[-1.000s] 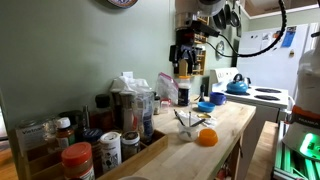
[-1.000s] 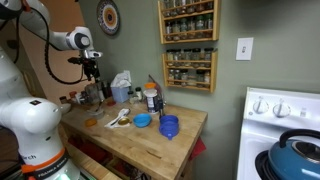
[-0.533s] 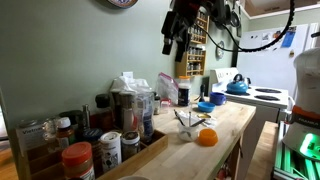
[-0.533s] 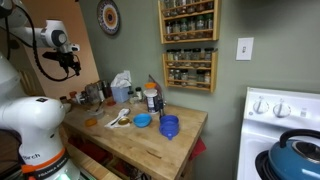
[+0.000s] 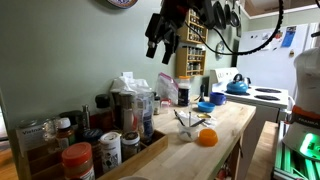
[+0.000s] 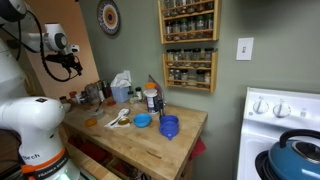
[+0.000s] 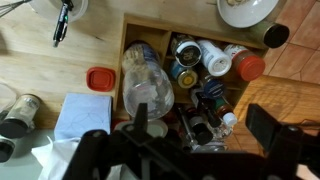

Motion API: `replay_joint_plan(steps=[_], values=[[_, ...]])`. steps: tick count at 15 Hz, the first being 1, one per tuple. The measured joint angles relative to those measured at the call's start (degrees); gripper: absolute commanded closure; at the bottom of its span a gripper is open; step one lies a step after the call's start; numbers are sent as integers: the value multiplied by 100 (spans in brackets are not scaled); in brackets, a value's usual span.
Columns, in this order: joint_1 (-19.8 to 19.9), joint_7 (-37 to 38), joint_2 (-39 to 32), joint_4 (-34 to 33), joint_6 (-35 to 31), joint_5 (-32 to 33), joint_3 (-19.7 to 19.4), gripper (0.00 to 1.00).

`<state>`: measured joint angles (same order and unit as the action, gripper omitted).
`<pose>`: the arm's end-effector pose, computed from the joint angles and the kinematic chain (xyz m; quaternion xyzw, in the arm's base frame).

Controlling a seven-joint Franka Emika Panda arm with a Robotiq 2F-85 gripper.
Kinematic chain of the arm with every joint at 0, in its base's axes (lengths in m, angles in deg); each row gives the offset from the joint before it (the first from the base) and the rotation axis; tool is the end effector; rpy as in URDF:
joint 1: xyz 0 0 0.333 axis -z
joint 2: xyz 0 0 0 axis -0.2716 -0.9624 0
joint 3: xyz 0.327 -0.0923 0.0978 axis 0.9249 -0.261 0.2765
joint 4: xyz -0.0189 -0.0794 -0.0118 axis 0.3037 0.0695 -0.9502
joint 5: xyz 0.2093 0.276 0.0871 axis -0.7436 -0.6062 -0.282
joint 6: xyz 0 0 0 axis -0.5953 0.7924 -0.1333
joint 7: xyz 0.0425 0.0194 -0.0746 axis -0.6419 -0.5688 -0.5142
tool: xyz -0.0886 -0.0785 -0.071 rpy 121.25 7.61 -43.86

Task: Put the upside down container on the right side of the counter.

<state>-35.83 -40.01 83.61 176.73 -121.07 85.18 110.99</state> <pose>0.3180 0.3975 0.5181 -0.9760 -0.1298 -0.1372 0.1088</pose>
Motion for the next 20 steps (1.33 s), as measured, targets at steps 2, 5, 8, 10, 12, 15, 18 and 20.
replay_joint_plan(steps=[2, 5, 8, 10, 12, 15, 18, 20], values=[[-18, 0, 55, -2, 0, -1, 1, 0], [11, 249, -89, -16, 2, 277, 6, 0], [31, 761, -572, -144, 10, 985, 8, 0], [13, 1174, -925, -316, 10, 1548, 1, 0], [-61, 1598, -1254, -551, 53, 2148, -49, 0], [-290, 1871, -1681, -961, 450, 2664, -208, 0], [-588, 1873, -2087, -1345, 920, 2738, -351, 0], [-763, 1866, -2315, -1543, 1013, 2738, -439, 0]])
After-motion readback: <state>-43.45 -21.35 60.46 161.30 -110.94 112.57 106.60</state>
